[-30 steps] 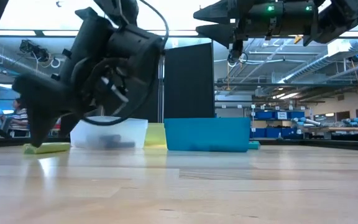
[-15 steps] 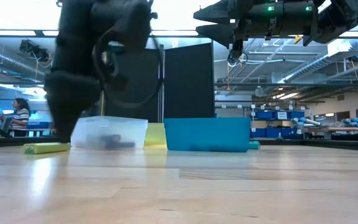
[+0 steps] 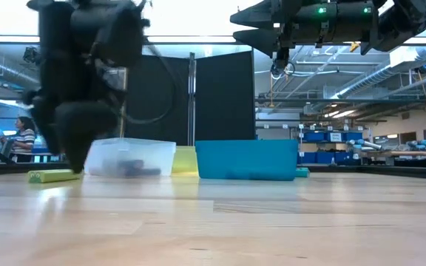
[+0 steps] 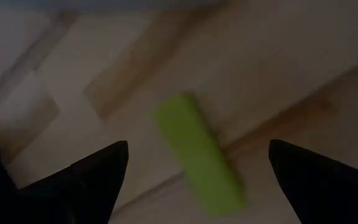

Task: Sort blocks
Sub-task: Put the green block into the yellow bin

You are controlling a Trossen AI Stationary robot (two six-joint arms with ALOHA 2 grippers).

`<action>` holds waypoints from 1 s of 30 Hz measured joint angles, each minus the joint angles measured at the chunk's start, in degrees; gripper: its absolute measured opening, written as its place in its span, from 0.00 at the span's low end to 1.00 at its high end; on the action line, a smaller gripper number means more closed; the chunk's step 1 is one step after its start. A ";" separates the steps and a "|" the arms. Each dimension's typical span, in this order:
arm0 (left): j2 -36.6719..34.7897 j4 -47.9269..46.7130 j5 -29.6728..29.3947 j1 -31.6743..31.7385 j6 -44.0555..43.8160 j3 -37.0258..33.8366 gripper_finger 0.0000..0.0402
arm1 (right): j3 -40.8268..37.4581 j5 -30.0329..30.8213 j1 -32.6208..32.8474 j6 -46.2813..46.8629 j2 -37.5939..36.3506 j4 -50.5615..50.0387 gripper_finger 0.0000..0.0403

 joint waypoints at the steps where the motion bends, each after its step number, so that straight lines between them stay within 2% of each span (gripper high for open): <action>1: -0.91 1.43 0.31 0.18 -1.08 -1.97 0.99 | 0.00 -0.01 0.00 -0.01 0.00 -0.02 0.49; 6: -5.13 16.53 4.29 0.69 -5.37 -12.19 0.99 | -0.01 0.01 -0.32 -0.07 0.00 -0.02 0.49; 10: -5.19 16.79 3.76 0.86 -9.24 -13.70 0.99 | 0.00 0.08 -0.67 -0.07 0.00 -0.18 0.49; 14: -5.48 18.62 4.21 1.02 -8.08 -14.24 0.95 | 0.00 0.18 -1.35 0.15 0.00 -0.15 0.49; 18: -5.45 19.87 4.58 1.04 -7.81 -14.28 0.79 | 0.00 0.33 -1.97 0.55 0.00 0.21 0.49; 24: -5.37 21.37 4.79 0.89 -7.33 -14.26 0.37 | 0.00 0.38 -2.27 0.59 0.00 0.26 0.49; 26: -5.43 21.36 4.80 0.89 -6.36 -14.20 0.26 | 0.00 0.38 -2.29 0.59 0.00 0.24 0.49; 30: -8.01 19.93 5.34 0.91 -4.54 -13.81 0.26 | 0.00 0.41 -2.29 0.60 0.00 0.57 0.49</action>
